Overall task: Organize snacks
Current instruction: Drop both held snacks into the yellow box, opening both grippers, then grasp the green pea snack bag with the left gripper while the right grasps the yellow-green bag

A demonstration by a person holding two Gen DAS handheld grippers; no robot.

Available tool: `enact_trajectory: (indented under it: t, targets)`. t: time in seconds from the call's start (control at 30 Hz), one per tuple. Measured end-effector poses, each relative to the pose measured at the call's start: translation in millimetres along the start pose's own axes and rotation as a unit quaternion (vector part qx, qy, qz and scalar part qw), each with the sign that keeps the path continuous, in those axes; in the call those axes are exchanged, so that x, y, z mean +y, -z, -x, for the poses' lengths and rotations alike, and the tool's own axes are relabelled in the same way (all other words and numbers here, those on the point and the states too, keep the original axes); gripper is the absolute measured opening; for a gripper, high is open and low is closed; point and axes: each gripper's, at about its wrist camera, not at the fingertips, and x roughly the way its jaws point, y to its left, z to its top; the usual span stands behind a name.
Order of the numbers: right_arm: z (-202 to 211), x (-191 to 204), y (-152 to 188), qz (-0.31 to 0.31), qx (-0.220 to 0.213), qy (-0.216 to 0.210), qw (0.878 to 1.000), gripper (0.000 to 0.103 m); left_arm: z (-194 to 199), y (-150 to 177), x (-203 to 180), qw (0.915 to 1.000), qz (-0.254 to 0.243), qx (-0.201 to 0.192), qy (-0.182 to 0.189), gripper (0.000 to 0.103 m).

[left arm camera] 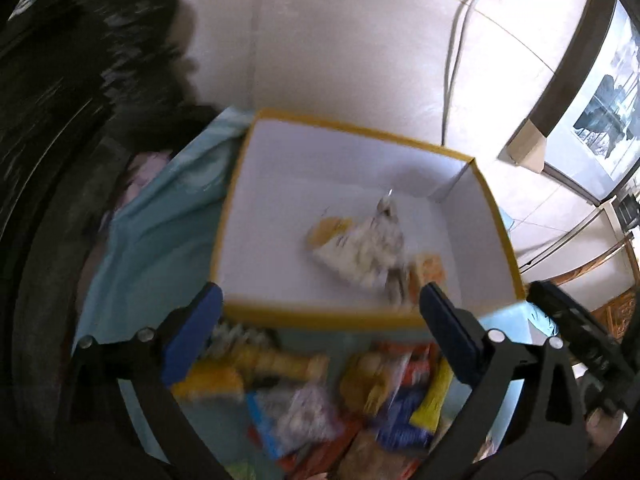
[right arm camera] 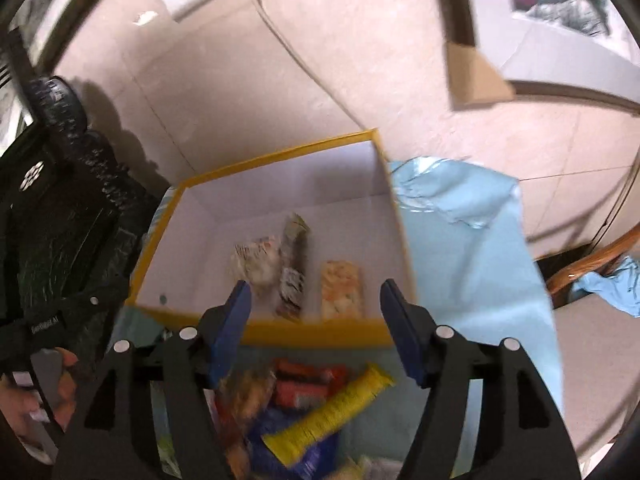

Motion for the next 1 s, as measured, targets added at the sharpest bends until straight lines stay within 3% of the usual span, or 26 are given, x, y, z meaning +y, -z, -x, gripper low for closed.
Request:
enact_trajectory:
  t: [0.17,0.4,0.7,0.83,0.9,0.97,1.0]
  targets:
    - [32,-22,53,-0.016,0.042,0.015,0.999,0.067,25,74,39,0.9983,0.047,0.035,-0.003,0.1]
    - [49,-28,124,-0.022,0.108,0.033,0.993,0.067,26,152,70,0.9927,0.038,0.104,-0.046,0.1]
    - [66,-19,155,-0.021,0.125,0.027,0.992,0.067,12,193,73,0.9869,0.044,0.148,-0.049,0.1]
    - [73,-21,159,-0.019,0.122,0.034,0.992,0.067,-18,218,78,0.9773,0.053,0.193,-0.07,0.099]
    - [76,-26,160,-0.018,0.121,0.041,0.992,0.067,-24,226,80,0.9752,0.056,0.199,-0.079,0.094]
    - [75,-33,164,-0.015,0.13,0.05,0.99,0.067,-19,225,73,0.9775,0.028,0.188,-0.092,0.063]
    - [72,-37,166,-0.015,0.14,0.055,0.988,0.067,-17,224,72,0.9782,0.028,0.188,-0.084,0.055]
